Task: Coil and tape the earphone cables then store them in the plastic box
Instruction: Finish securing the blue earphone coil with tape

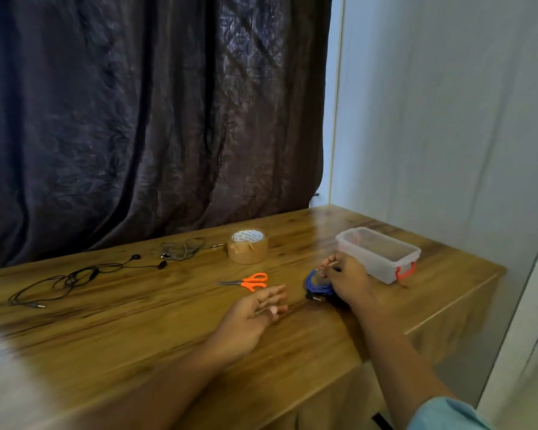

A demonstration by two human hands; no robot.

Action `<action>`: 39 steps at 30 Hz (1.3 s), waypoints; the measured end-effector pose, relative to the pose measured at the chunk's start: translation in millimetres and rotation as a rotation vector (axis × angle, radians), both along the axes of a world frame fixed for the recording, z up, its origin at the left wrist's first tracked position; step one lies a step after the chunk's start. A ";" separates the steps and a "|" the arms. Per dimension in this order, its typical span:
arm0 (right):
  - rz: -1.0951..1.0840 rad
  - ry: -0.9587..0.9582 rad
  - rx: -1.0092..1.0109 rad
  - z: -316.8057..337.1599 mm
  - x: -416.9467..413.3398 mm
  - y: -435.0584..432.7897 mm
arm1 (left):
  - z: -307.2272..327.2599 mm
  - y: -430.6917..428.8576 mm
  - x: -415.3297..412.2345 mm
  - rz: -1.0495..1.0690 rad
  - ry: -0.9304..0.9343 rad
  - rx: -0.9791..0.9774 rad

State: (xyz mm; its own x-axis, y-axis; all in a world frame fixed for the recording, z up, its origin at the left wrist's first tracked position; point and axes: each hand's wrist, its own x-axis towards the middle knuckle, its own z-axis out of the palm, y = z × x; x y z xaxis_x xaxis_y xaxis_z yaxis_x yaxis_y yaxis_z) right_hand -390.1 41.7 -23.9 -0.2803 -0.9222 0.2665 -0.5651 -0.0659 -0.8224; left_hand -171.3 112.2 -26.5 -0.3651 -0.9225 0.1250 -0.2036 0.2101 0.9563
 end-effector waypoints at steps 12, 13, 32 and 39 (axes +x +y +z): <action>-0.199 0.245 0.063 -4.6 24.6 -24.4 | 1.9 -10.2 9.0 0.187 -0.014 -0.037; -0.213 0.218 0.047 -5.3 24.7 -25.4 | 1.4 -11.0 9.2 0.186 -0.014 -0.037; 0.324 0.632 -0.506 0.1 169.8 0.0 | 11.5 -57.2 91.9 0.665 -0.230 -0.290; 0.242 0.696 -0.468 4.0 174.9 -4.1 | 7.6 -66.0 109.5 0.677 -0.361 -0.336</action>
